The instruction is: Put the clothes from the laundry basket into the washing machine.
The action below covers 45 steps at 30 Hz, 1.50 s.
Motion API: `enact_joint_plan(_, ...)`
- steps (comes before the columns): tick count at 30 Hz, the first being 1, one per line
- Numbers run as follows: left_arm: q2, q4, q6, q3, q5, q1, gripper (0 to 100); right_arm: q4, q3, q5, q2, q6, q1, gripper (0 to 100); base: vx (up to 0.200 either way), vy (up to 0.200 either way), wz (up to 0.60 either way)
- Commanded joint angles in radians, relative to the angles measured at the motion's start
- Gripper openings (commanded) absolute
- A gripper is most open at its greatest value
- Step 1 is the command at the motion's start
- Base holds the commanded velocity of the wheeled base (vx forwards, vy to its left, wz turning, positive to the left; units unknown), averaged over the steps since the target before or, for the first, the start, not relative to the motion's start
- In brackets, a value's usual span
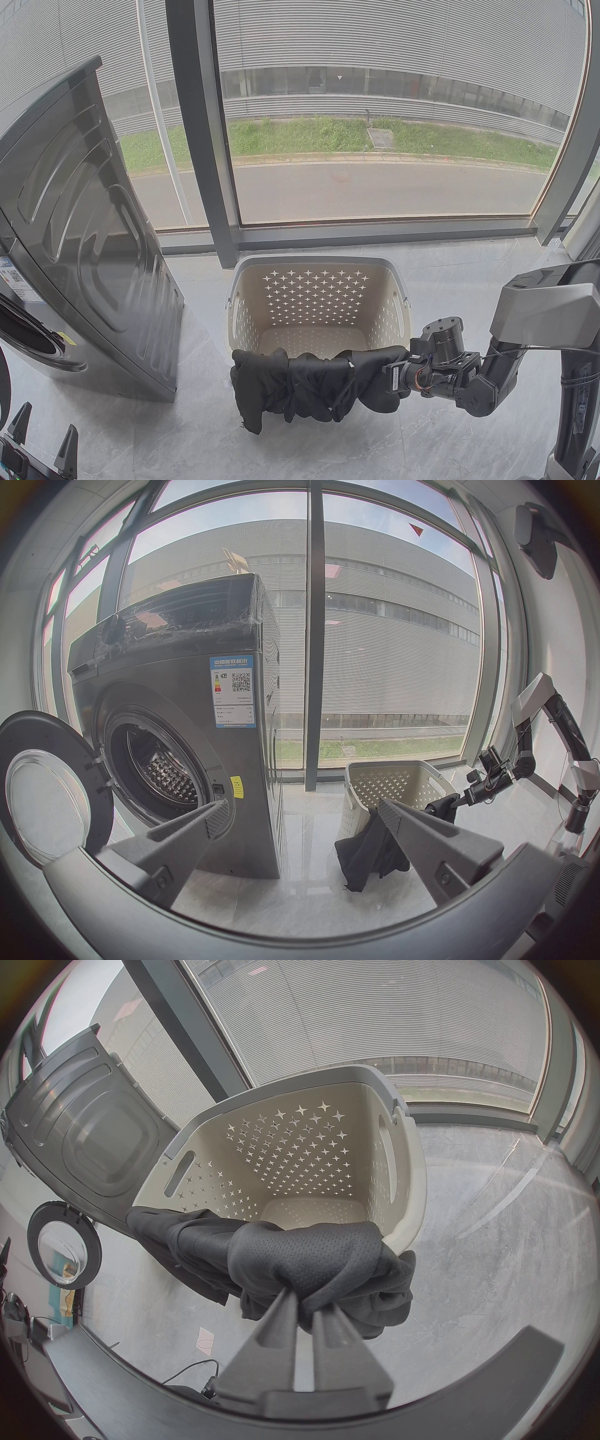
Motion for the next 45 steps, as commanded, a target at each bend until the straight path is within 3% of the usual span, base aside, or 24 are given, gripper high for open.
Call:
enact_joint_plan(1,-0.015,0.0,0.0,0.016,0.0,-0.001,100,-0.002,0.002,0.001,0.001,0.001,0.004,0,0.0,0.0,0.0)
enact_joint_plan(9,-0.015,0.0,0.0,0.016,0.0,-0.001,100,-0.013,0.025,0.004,-0.017,0.013,0.017,0,0.0,0.0,0.0)
enact_joint_plan(20,-0.015,0.0,0.0,0.016,0.002,-0.001,100,-0.126,0.171,0.019,-0.148,0.013,0.09,0,0.0,0.0,0.0)
enact_joint_plan(30,-0.015,0.0,0.0,0.016,0.002,-0.001,100,-0.171,0.222,0.041,-0.246,0.062,0.12,0,0.0,0.0,0.0)
enact_joint_plan(45,-0.015,0.0,-0.002,0.016,0.0,0.001,100,-0.3,0.28,0.038,-0.315,0.074,0.177,0,0.0,0.0,0.0)
